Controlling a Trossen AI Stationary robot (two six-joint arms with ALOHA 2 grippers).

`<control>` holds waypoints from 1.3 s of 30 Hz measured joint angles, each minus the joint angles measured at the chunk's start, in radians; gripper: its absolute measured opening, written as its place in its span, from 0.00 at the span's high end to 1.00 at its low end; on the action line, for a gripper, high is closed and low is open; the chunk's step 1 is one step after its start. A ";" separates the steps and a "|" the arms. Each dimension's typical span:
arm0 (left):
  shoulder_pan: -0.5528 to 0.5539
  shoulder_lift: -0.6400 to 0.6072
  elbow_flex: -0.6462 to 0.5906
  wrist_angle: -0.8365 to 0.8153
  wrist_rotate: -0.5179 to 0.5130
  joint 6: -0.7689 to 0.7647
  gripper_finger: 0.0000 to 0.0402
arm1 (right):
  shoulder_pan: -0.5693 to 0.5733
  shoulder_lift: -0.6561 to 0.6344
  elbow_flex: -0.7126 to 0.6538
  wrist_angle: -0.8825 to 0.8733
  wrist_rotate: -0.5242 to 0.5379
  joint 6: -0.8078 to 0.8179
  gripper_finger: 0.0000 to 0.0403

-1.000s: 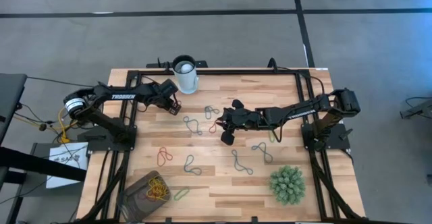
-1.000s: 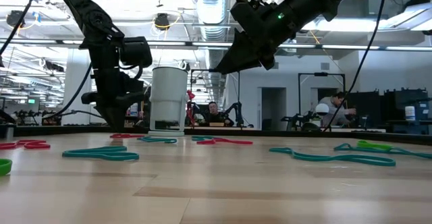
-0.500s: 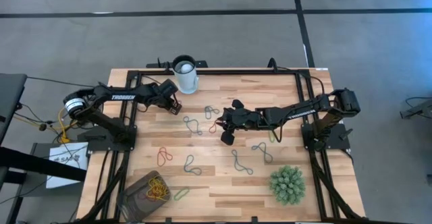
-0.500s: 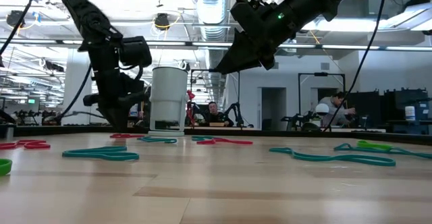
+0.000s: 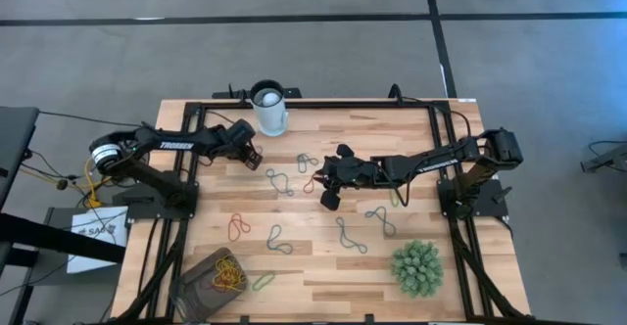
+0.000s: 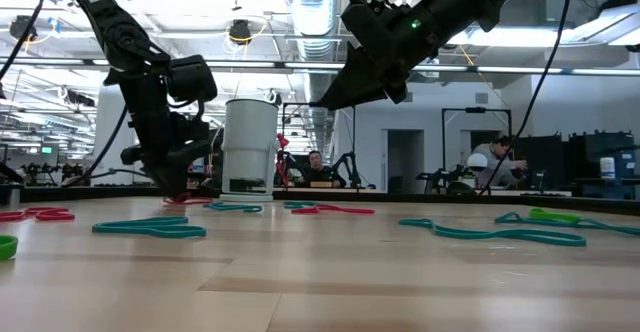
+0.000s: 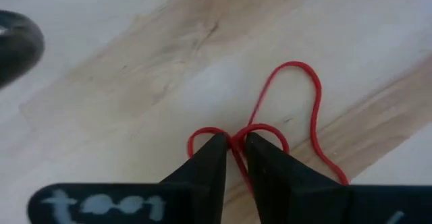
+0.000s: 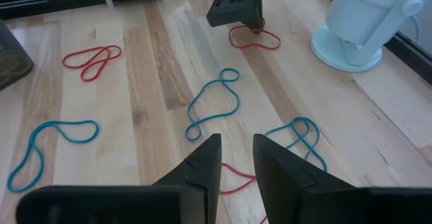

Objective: Pick and place items into bin
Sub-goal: Put the red rubber band into the black bin

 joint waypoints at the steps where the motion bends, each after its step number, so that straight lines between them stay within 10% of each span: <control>1: 0.000 0.000 0.000 0.000 0.000 0.021 0.91 | 0.000 0.000 0.000 0.000 0.000 0.000 0.80; 11: -0.001 -0.130 0.009 -0.133 0.094 0.084 1.00 | 0.000 0.000 0.000 0.000 0.000 0.000 0.80; 27: -0.258 -0.769 0.320 -0.854 0.358 -0.054 1.00 | 0.000 0.000 0.000 0.000 0.000 0.000 0.80; 39: -0.507 -1.045 0.270 -0.854 0.384 -0.101 1.00 | 0.000 0.000 0.000 -0.001 0.000 -0.006 0.80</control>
